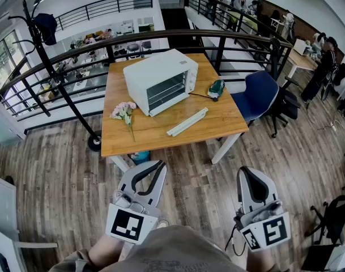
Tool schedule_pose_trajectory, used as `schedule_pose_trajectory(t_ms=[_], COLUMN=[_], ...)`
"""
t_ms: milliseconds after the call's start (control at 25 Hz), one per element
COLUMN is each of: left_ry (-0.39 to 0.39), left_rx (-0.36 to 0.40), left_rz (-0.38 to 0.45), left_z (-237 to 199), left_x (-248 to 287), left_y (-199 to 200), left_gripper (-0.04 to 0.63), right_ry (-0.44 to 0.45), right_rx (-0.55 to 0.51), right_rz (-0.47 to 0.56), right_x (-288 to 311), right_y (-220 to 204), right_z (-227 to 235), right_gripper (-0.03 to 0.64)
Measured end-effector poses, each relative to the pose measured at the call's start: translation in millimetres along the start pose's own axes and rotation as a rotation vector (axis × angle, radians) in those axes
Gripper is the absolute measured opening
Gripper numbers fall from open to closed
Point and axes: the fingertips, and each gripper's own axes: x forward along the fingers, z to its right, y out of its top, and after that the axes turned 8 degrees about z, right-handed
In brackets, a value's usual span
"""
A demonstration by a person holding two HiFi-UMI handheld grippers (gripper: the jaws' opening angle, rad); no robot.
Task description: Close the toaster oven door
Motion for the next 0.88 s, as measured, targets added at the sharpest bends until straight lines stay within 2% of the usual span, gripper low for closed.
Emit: schedule_pose_trajectory(t_ms=[360, 520, 600, 720, 760, 800, 840, 880], left_ry=[0.011, 0.030, 0.071, 0.155, 0.171, 0.184, 0.194, 0.202], left_rx=[0.001, -0.016, -0.041, -0.096, -0.107, -0.113, -0.117, -0.116], left_rz=[-0.013, -0.028, -0.030, -0.026, -0.029, -0.032, -0.034, -0.034], left_z=[42, 57, 61, 63, 63, 64, 63, 62], left_x=[16, 21, 22, 21, 21, 22, 22, 23], left_y=[8, 8, 7, 4, 3, 1, 0, -1], left_gripper=[0.028, 0.028, 0.028, 0.046, 0.084, 0.122, 0.142, 0.151], right_ry=[-0.002, 0.082, 0.136, 0.114, 0.096, 0.081, 0.068, 0.058], right_rx=[0.047, 0.099, 0.121, 0.134, 0.138, 0.143, 0.148, 0.152], right_rz=[0.007, 0.097, 0.154, 0.175, 0.166, 0.153, 0.141, 0.133], right_x=[-31, -44, -52, -62, -63, -63, -63, -62], right_y=[-4, 9, 17, 14, 9, 4, 0, -2], right_z=[37, 39, 36, 46, 51, 57, 61, 65], right_gripper=[0.034, 0.034, 0.034, 0.035, 0.072, 0.180, 0.229, 0.229])
